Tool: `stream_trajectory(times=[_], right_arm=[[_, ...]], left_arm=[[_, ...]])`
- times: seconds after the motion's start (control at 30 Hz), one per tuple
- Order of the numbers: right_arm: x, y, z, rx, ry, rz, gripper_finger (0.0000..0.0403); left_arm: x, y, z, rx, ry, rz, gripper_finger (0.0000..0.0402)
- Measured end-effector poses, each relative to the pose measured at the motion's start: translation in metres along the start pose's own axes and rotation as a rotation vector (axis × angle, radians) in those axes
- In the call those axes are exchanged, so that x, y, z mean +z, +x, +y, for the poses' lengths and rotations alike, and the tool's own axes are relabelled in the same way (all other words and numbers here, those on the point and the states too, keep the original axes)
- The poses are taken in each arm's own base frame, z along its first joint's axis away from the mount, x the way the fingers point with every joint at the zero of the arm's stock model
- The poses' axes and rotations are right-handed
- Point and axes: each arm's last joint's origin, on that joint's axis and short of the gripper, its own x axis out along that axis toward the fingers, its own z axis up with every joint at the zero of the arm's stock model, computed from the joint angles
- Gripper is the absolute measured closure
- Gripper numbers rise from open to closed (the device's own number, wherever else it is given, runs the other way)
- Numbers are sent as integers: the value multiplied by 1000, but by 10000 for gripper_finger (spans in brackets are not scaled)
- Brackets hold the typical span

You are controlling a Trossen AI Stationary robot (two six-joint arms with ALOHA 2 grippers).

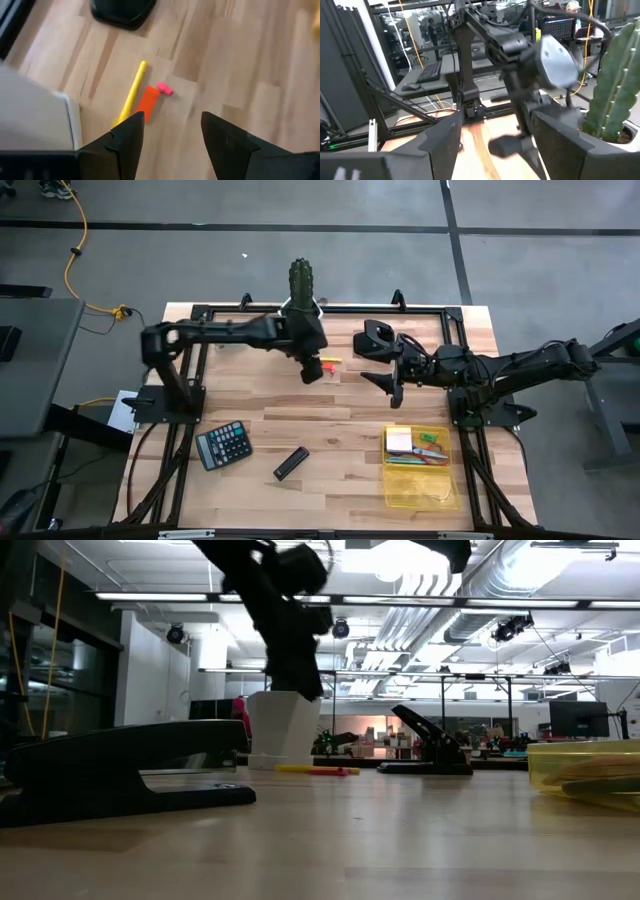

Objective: Pack school essentials
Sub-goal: Put the yellow pen on the yellow supply box

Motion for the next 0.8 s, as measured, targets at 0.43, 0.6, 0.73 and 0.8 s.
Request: stream_trajectory(times=[0.43,0.6,0.73,0.8], right_arm=[[0,0,-1,-44,23,-2,169],[0,0,-1,-44,24,-4,169],[0,0,-1,-48,25,-6,169],[0,0,-1,-51,26,-7,169]], left_arm=[[28,60,2,76,-108,-18,215],[20,82,3,66,-143,28,215],[14,95,7,73,-198,60,216],[12,100,8,80,-200,72,216]])
